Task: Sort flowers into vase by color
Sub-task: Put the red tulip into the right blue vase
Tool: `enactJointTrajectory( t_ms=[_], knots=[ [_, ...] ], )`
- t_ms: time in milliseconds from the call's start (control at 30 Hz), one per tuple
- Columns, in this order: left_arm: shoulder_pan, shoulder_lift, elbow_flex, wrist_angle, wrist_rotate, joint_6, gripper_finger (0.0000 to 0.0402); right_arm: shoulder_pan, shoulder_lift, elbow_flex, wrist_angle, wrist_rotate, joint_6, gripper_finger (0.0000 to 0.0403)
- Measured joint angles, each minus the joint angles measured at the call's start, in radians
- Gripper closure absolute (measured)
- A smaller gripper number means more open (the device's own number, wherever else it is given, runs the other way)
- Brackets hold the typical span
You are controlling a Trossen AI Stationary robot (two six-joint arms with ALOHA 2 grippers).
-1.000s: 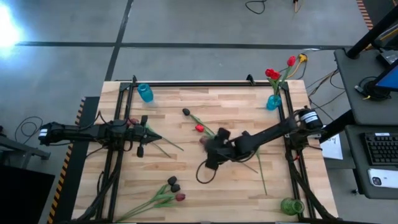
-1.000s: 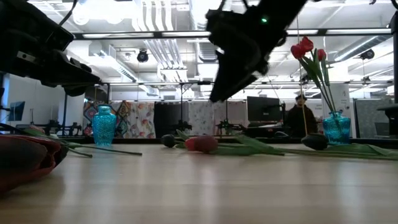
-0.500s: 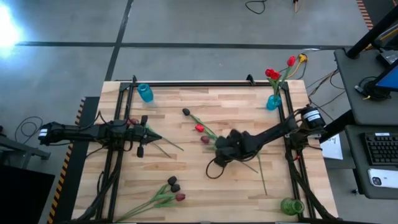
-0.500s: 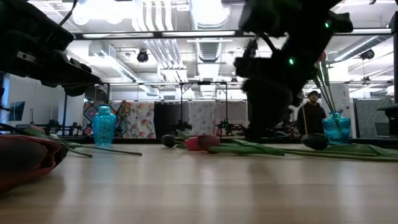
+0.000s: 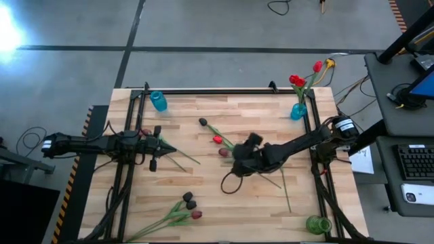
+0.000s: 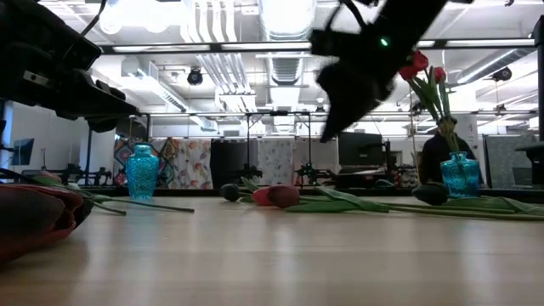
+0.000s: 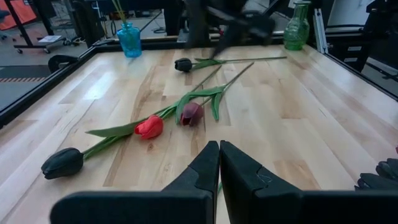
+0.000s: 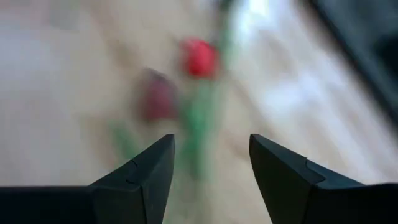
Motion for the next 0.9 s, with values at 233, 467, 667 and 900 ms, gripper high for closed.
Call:
enactJointTrajectory(
  t_ms=[233,467,667,900],
  knots=[
    [0.0,0.0,0.0,0.0,0.0,0.0,0.0402,0.003,0.032,-0.081,-0.096,-0.042,0.159,0.0202],
    [0.0,0.001,0.0,0.0,0.0,0.0,0.0402,0.004,0.086,-0.125,0.072,-0.297,0.151,0.0202],
    [0.0,0.002,0.0,0.001,0.0,0.0,0.0402,0.034,0.043,-0.074,0.322,-0.478,-0.048,0.0202],
    [0.0,0.01,0.0,0.006,0.0,0.0,0.0402,0.046,-0.027,-0.074,0.177,-0.12,-0.019,0.0202]
  ],
)
